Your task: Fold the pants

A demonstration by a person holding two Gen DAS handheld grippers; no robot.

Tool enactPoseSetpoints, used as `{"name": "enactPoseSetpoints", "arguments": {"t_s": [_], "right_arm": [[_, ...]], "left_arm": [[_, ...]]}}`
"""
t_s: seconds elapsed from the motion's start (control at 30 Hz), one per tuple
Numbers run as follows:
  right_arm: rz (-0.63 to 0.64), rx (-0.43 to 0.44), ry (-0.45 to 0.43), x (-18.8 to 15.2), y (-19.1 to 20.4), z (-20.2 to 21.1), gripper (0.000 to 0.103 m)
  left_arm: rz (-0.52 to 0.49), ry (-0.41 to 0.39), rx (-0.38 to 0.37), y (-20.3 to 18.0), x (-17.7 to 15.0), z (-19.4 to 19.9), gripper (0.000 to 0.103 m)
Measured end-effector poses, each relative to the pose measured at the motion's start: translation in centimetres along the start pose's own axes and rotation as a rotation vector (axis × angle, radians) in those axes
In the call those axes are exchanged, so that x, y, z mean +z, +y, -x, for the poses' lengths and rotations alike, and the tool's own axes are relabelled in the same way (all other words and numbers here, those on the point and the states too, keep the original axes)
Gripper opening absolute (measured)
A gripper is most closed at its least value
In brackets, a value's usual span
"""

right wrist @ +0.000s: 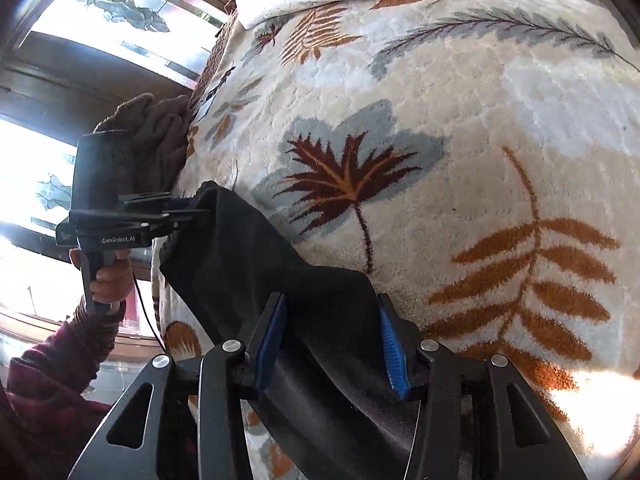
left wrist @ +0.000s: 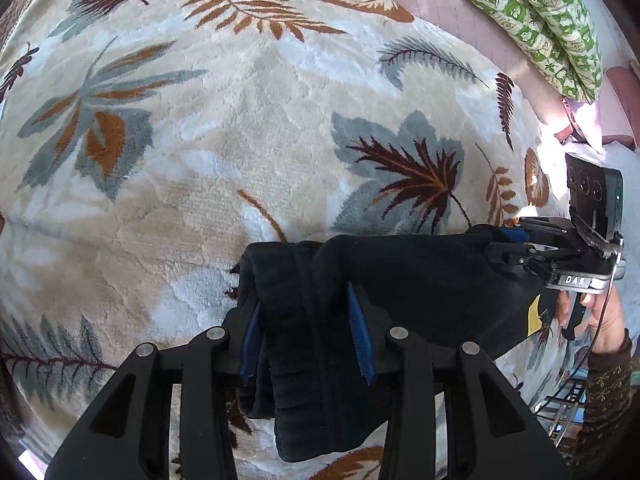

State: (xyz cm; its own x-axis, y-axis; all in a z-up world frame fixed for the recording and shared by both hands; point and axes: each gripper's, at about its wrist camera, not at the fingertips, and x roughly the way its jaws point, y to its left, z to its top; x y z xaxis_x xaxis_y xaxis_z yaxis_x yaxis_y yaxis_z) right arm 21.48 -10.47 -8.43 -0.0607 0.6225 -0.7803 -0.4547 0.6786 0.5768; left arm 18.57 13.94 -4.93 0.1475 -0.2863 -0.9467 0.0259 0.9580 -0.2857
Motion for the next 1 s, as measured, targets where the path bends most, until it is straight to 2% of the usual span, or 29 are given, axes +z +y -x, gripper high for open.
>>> {"name": "enactPoseSetpoints", "arguments": {"t_s": [0.03, 0.07, 0.2, 0.3, 0.4, 0.5, 0.57, 0.67, 0.73, 0.77, 0.83, 0.87, 0.9, 0.93, 0.97, 1.0], "right_arm": [[-0.001, -0.017, -0.009, 0.0, 0.0, -0.2, 0.036], [0.007, -0.042, -0.014, 0.0, 0.2, -0.4, 0.029], [0.059, -0.177, -0.058, -0.6, 2.5, -0.3, 0.018], [0.074, -0.291, -0.097, -1.3, 4.0, 0.4, 0.016], [0.146, -0.414, -0.146, -1.8, 6.7, 1.1, 0.014], [0.229, -0.506, -0.266, -2.4, 9.0, 3.2, 0.012], [0.181, -0.511, -0.289, -2.1, 7.9, 3.0, 0.012], [0.136, -0.534, -0.267, -1.3, 5.9, 0.7, 0.012], [0.101, -0.521, -0.285, -1.0, 4.7, 0.0, 0.017], [0.085, -0.509, -0.294, -1.2, 4.2, -0.3, 0.022], [0.051, -0.507, -0.298, -1.2, 3.1, -0.2, 0.044], [0.022, -0.493, -0.299, -1.2, 2.5, 0.2, 0.052], [-0.019, -0.456, -0.298, -1.1, 2.0, 0.8, 0.049], [-0.079, -0.404, -0.327, -1.4, 1.5, 2.1, 0.049], [-0.135, -0.352, -0.377, -2.0, 1.2, 3.6, 0.05], [-0.18, -0.302, -0.435, -2.8, 1.2, 5.3, 0.052]], "left_arm": [[-0.002, -0.01, 0.007, -0.2, -0.2, 0.2, 0.036], [-0.012, -0.017, 0.024, -0.5, -0.4, 0.4, 0.03], [-0.018, -0.033, 0.088, -1.3, -1.2, 0.4, 0.023], [-0.001, -0.042, 0.09, -1.5, -2.2, 1.4, 0.021], [-0.031, -0.121, 0.119, -2.0, -3.1, 3.0, 0.021], [-0.025, -0.097, 0.152, -2.0, -2.6, 1.3, 0.021], [-0.022, -0.084, 0.192, -1.8, -2.3, 0.1, 0.021], [-0.047, -0.094, 0.23, -2.1, -2.2, -0.5, 0.023], [-0.07, -0.098, 0.257, -2.5, -2.3, -0.8, 0.026], [-0.074, -0.099, 0.256, -2.5, -2.2, -0.8, 0.026], [-0.053, -0.095, 0.222, -2.0, -2.2, -0.3, 0.027], [-0.03, -0.09, 0.187, -1.5, -2.2, 0.1, 0.027], [-0.01, -0.085, 0.162, -1.0, -2.2, 0.5, 0.027], [0.016, -0.087, 0.14, -0.5, -2.5, 1.1, 0.03], [0.029, -0.091, 0.127, -0.1, -2.7, 1.7, 0.036], [0.041, -0.101, 0.133, -0.1, -3.1, 2.3, 0.039]]}}
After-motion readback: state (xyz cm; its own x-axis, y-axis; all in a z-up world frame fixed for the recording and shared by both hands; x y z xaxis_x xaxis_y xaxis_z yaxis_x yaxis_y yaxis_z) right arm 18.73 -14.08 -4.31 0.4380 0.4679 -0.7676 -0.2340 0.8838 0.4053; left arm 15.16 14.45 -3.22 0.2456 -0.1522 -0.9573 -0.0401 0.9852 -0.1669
